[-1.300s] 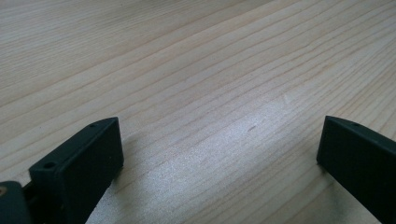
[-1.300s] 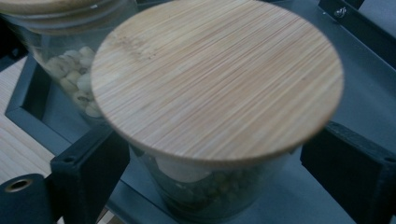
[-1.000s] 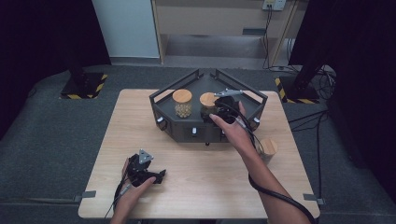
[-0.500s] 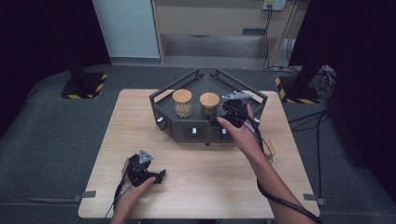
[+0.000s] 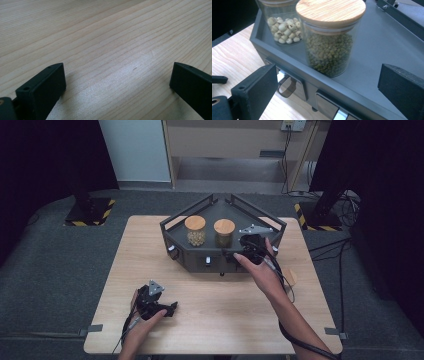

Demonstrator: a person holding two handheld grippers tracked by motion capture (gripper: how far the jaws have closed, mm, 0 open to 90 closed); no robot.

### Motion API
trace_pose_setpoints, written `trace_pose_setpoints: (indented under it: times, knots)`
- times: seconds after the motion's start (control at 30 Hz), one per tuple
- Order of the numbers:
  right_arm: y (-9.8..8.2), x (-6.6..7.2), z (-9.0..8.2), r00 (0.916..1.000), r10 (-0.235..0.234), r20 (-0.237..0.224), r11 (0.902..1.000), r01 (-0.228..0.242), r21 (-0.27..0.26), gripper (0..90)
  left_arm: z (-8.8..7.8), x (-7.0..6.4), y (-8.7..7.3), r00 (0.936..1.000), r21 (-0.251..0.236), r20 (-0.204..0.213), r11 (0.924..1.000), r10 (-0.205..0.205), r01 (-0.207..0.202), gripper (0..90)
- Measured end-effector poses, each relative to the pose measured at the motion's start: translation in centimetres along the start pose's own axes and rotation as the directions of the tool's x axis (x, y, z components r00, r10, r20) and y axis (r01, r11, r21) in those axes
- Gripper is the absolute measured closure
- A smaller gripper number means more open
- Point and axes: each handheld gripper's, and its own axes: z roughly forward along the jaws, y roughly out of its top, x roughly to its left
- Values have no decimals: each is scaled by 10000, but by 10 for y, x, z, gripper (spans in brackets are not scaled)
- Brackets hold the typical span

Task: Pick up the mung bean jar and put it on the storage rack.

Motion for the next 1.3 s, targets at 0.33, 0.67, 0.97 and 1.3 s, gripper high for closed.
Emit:
trace_pose_setpoints:
  times: [0.33,0.67,0.97,1.3]
  knots:
    - [-6,2,-6,10000,-85,-42,10000,84,-53,29,0,0,0,10000,3,0,10000,2,-2,0]
    - [-17,-1,-16,10000,-86,21,10000,86,-14,30,0,0,0,10000,1,-1,10000,2,-2,0]
    - [-28,-8,-28,9999,-97,109,10000,97,-6,29,0,0,0,10000,-1,-2,10000,0,0,0]
    - [-41,-19,-38,9997,-131,204,9996,126,246,28,0,0,0,10000,-1,-3,10000,1,-1,0]
